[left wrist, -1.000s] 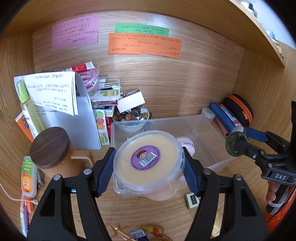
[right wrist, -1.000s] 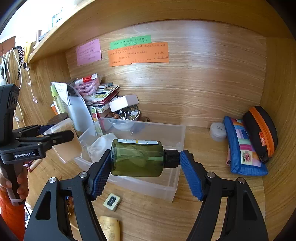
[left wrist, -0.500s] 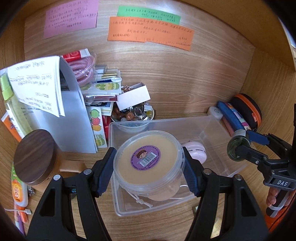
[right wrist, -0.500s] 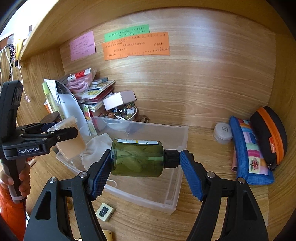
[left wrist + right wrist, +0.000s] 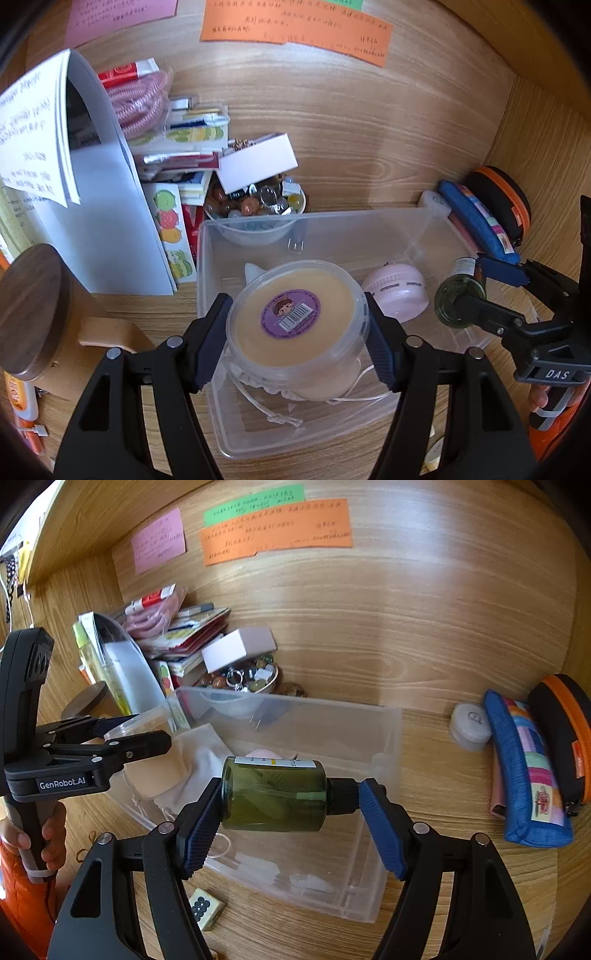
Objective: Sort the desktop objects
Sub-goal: 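Carry the cream tub with the left gripper while the right carries the green bottle toward the box, then lower the green bottle into the box with the right gripper while the left lowers the cream tub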
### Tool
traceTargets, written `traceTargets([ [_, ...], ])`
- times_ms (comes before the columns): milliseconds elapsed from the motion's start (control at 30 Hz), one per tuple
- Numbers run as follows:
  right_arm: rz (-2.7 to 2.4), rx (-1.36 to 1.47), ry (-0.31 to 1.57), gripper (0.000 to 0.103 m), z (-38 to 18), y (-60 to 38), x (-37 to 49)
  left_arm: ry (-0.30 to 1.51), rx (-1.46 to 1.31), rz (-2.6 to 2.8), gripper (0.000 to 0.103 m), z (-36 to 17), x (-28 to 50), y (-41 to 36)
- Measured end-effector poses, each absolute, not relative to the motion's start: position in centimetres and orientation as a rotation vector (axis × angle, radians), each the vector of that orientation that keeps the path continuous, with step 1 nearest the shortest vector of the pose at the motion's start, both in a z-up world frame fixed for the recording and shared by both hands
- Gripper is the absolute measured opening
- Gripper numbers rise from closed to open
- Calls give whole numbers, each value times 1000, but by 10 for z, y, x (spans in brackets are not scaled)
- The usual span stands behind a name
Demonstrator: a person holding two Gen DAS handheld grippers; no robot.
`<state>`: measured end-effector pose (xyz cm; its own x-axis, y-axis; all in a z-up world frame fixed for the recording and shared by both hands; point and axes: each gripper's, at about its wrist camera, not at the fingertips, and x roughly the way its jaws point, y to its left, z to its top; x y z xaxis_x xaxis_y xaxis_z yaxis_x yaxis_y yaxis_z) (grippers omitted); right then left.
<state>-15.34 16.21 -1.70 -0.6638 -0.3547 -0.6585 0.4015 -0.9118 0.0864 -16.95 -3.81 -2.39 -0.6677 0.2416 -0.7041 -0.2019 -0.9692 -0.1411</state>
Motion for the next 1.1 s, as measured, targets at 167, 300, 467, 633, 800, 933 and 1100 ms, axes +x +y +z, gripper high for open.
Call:
traceTargets([
  [167,-2513,1004,137,70,-24,154,-155,-59,-1139,2656,68,-27,-169,-37],
  [300,-2499,1017,156,70,-28,149,-156,-33,-1149,2651,68,-32,-170,-33],
  [467,-2487,1031,172,70,-31,149,-158,5,-1171,2636,68,-38,-169,-26],
  [633,-2470,1048,180,71,-35,148,-161,2,-1178,2613,68,-40,-169,-23],
  [800,-2467,1048,208,71,-37,145,-161,-8,-1174,2591,68,-39,-169,-18],
  [933,-2460,1048,199,71,-38,148,-161,-3,-1191,2573,68,-41,-172,-14],
  [1100,-2452,1046,204,71,-37,148,-161,23,-1202,2556,68,-42,-173,-5],
])
